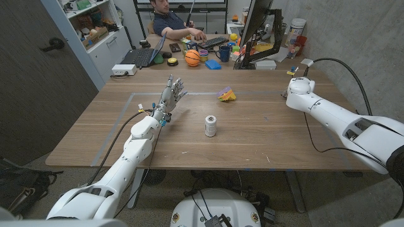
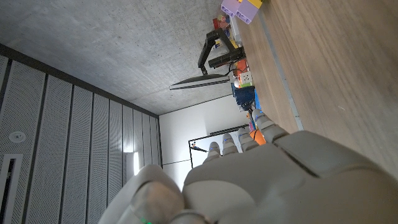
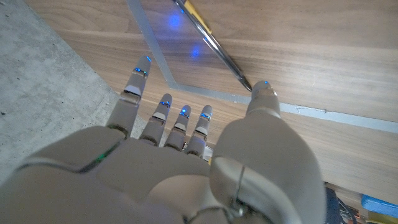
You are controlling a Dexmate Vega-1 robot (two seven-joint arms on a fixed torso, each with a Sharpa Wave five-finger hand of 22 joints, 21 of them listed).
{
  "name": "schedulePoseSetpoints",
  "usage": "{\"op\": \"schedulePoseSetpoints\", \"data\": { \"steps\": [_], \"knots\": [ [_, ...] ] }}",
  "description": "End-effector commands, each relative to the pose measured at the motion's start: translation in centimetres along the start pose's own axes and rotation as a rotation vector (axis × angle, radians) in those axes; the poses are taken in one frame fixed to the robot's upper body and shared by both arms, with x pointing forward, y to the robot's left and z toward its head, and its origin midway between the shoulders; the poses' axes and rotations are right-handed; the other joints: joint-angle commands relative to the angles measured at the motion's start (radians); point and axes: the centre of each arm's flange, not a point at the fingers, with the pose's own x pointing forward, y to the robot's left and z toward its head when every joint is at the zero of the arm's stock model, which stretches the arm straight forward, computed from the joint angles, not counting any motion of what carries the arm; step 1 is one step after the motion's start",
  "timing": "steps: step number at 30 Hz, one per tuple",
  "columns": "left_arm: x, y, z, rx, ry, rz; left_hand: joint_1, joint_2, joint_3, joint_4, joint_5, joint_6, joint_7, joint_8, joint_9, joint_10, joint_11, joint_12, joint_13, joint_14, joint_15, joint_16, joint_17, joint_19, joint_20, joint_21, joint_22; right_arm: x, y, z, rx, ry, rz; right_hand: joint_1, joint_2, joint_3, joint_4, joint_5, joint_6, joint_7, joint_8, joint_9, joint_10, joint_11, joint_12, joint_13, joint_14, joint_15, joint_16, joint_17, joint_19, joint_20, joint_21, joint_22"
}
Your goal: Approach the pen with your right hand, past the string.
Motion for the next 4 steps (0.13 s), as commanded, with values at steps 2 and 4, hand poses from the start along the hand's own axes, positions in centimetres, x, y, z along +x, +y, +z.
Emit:
{"op": "schedulePoseSetpoints", "data": {
  "steps": [2,4],
  "knots": [
    [0.05,-0.29,0.04,0.001,0.0,-0.008,0.005,0.031,-0.008,0.001,0.005,-0.021,0.007,0.006,0.002,-0.001,-0.006,0.004,0.003,0.003,-0.002,0.004,0.002,0.001,0.009,0.0,0.003,-0.23,-0.07,-0.79,0.011,0.004,-0.003,0.006,0.004,-0.01,0.0,0.006,-0.003,0.0,-0.003,0.001,0.009,0.002,-0.004,0.003,0.008,-0.014,0.0,0.003,0.011,-0.004,-0.003,0.003],
    [0.01,-0.3,0.05,0.002,0.0,-0.007,0.005,0.031,-0.009,0.001,0.005,-0.021,0.007,0.006,0.002,-0.001,-0.006,0.004,0.003,0.004,-0.002,0.004,0.002,0.001,0.01,0.0,0.003,-0.25,-0.1,-0.85,0.009,0.005,-0.003,0.006,0.004,-0.011,0.0,0.007,-0.003,0.0,-0.004,0.001,0.011,0.003,-0.004,0.003,0.009,-0.014,0.0,0.003,0.011,-0.005,-0.003,0.003]
  ]
}}
